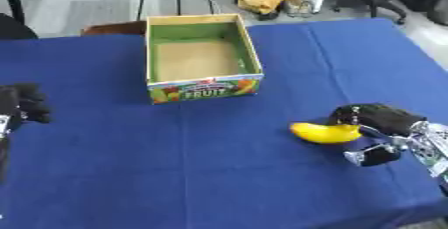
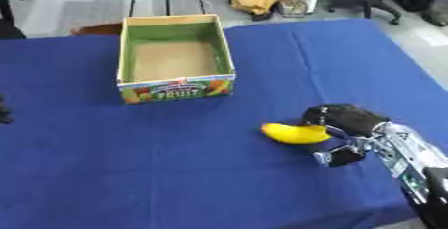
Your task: Pick up objects on the table and place them in the box.
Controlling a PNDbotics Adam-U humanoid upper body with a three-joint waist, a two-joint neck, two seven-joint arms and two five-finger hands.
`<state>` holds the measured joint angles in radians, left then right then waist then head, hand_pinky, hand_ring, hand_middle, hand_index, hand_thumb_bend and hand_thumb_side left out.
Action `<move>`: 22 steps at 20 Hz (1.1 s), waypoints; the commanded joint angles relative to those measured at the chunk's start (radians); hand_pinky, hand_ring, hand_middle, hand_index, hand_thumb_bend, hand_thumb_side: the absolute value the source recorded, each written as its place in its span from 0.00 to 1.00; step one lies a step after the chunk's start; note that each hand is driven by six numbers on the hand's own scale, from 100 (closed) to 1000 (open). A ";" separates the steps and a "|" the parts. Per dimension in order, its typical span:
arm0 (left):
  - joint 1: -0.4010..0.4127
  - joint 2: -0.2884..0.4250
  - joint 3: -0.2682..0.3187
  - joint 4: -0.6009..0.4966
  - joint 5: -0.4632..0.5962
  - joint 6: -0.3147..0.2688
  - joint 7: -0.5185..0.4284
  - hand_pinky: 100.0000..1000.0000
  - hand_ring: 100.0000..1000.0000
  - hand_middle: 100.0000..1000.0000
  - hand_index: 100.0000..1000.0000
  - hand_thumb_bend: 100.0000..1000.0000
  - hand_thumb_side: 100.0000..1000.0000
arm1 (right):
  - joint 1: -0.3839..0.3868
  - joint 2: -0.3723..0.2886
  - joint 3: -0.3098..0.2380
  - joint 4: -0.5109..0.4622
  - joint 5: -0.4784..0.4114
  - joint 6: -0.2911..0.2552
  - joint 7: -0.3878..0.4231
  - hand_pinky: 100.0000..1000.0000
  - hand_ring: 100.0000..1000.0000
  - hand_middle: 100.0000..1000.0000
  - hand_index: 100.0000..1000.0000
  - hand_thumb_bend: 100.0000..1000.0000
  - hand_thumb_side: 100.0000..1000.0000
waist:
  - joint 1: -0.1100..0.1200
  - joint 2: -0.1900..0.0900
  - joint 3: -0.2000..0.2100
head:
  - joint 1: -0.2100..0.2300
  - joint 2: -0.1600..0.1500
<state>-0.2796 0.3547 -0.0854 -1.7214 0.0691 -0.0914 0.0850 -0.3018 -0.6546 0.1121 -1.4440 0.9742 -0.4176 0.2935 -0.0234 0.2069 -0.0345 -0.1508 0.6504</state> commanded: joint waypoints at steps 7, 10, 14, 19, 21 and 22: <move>-0.008 0.028 0.007 -0.018 -0.002 0.000 0.001 0.49 0.51 0.53 0.70 0.50 0.80 | -0.034 -0.052 -0.012 -0.051 -0.006 0.008 -0.016 0.74 0.82 0.79 0.53 0.00 0.24 | -0.004 -0.018 0.000 | -0.001 0.001; -0.007 0.028 0.006 -0.018 -0.002 0.000 0.001 0.49 0.51 0.53 0.70 0.50 0.80 | -0.042 -0.058 -0.011 -0.054 -0.005 0.007 -0.018 0.74 0.82 0.79 0.53 0.00 0.25 | -0.005 -0.019 0.001 | -0.001 0.001; -0.007 0.030 0.006 -0.018 -0.002 0.000 0.000 0.49 0.51 0.53 0.70 0.50 0.80 | -0.059 -0.072 -0.008 -0.055 -0.003 0.006 -0.024 0.74 0.82 0.79 0.53 0.00 0.27 | -0.007 -0.020 0.003 | -0.002 0.001; -0.007 0.031 0.003 -0.017 -0.003 0.000 -0.003 0.49 0.51 0.53 0.70 0.50 0.80 | -0.106 -0.099 0.000 -0.043 0.004 0.001 -0.039 0.75 0.82 0.79 0.54 0.00 0.30 | -0.012 -0.022 0.014 | -0.006 0.000; -0.007 0.031 0.001 -0.017 -0.003 0.001 -0.004 0.49 0.51 0.53 0.70 0.50 0.80 | -0.132 -0.112 0.007 -0.035 0.012 -0.005 -0.047 0.76 0.82 0.79 0.54 0.00 0.32 | -0.013 -0.022 0.021 | -0.008 -0.001; -0.007 0.032 0.001 -0.017 -0.003 0.001 -0.005 0.49 0.51 0.53 0.70 0.50 0.80 | -0.145 -0.117 0.010 -0.029 0.014 -0.007 -0.051 0.76 0.82 0.79 0.54 0.00 0.33 | -0.014 -0.021 0.024 | -0.010 -0.002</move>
<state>-0.2796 0.3624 -0.0871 -1.7214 0.0691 -0.0901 0.0831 -0.4288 -0.7247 0.1274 -1.4697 0.9800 -0.4227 0.2513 -0.0381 0.2025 -0.0096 -0.1563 0.6503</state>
